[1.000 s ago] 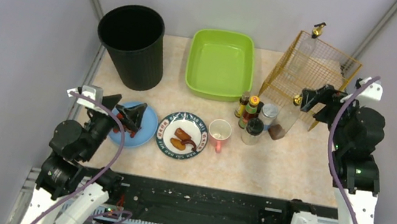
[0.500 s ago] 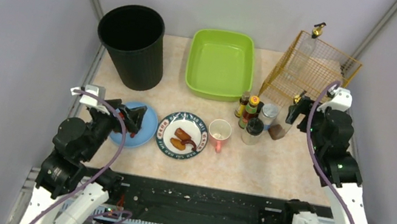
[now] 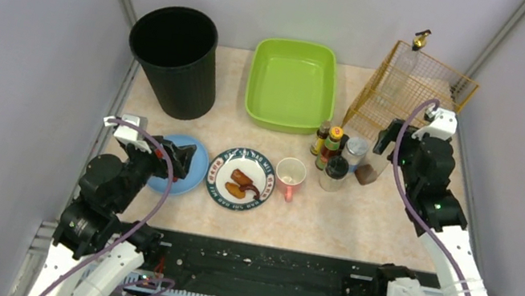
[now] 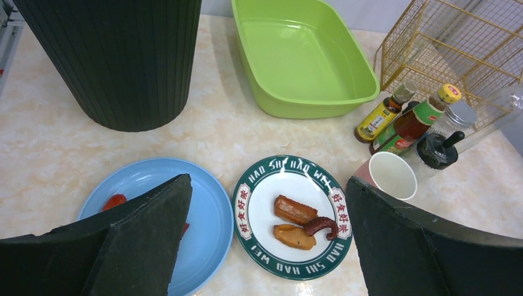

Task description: Clear the kitchen counter

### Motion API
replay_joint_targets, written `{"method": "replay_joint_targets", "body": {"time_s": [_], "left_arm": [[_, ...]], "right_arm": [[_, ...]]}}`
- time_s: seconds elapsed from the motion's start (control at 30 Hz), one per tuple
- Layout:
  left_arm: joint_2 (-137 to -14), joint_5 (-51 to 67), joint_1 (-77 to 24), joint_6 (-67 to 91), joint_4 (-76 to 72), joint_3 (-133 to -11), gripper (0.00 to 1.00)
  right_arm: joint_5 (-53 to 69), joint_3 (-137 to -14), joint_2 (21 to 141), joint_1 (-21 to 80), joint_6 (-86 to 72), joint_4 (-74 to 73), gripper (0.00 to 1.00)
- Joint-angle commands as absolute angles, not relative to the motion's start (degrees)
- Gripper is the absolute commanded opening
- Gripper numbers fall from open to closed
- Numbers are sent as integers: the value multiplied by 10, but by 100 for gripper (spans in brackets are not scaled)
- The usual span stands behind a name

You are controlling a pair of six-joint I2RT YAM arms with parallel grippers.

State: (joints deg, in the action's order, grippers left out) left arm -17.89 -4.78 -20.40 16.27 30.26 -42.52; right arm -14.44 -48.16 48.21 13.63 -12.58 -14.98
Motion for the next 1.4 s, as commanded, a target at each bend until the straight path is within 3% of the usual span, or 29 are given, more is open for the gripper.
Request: {"method": "replay_joint_targets", "body": {"time_s": [0.0, 0.77, 1.37], "left_arm": [[-176, -51, -203, 152, 290, -421, 99], [-174, -54, -202, 148, 291, -416, 98], [-172, -56, -203, 147, 293, -415, 97]], "right_arm": [[-167, -485, 490, 146, -125, -100, 84], [-206, -435, 538, 161, -143, -21, 66], [-211, -427, 549, 171, -141, -9, 35]]}}
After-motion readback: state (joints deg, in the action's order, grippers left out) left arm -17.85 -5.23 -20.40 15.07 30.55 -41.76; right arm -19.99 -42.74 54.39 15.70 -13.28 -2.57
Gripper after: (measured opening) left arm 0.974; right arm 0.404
